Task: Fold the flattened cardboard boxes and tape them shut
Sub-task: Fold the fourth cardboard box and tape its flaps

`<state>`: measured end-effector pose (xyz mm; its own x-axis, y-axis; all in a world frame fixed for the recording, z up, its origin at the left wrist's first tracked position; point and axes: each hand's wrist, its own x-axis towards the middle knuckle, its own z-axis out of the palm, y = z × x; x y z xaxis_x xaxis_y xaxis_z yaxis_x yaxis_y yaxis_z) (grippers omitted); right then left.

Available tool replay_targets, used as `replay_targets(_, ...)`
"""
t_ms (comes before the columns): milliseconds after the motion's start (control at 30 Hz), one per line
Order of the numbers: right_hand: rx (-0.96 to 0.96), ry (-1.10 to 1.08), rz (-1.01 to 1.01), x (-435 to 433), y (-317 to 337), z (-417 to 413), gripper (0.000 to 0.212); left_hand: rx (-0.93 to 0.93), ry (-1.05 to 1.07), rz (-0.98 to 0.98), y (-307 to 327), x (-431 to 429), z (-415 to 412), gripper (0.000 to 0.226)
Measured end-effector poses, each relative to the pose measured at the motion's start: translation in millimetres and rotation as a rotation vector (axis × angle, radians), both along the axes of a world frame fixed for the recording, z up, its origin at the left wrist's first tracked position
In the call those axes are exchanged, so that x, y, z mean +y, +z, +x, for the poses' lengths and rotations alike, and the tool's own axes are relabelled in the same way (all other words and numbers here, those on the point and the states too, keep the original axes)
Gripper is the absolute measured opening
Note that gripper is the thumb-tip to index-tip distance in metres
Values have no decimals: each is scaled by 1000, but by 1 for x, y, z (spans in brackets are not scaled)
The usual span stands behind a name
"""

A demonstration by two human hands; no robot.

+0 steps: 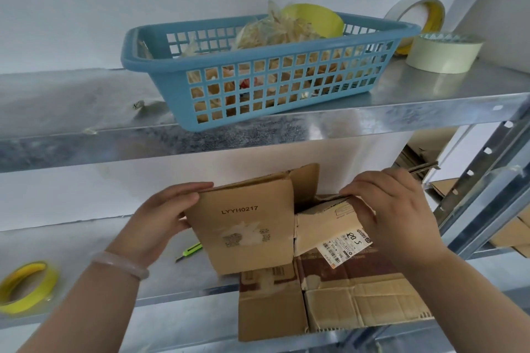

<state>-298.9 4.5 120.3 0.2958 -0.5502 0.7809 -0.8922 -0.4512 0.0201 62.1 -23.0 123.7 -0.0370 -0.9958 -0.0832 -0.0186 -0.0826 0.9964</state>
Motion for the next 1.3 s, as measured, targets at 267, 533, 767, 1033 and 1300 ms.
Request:
replay_targets(267,-2,25,59,1,-3,3,16,-541,-302,-26,48,-14,-23,16)
replay_targets(533,-34,-14,80,3,-2,10,21,-742,-545,-102,52,-11,-64,22)
replay_targets(767,11,86,255,13,-8,34,37,-856,-477,-265,49,-17,-68,36)
replay_targets(1033,-119,116,286,20,2,16,20,-1099,-266,-426,45,-19,-47,36)
replay_targets(1300,-112,91,323,24,11,-25,30,-1114,-96,-273,41,-23,-29,34)
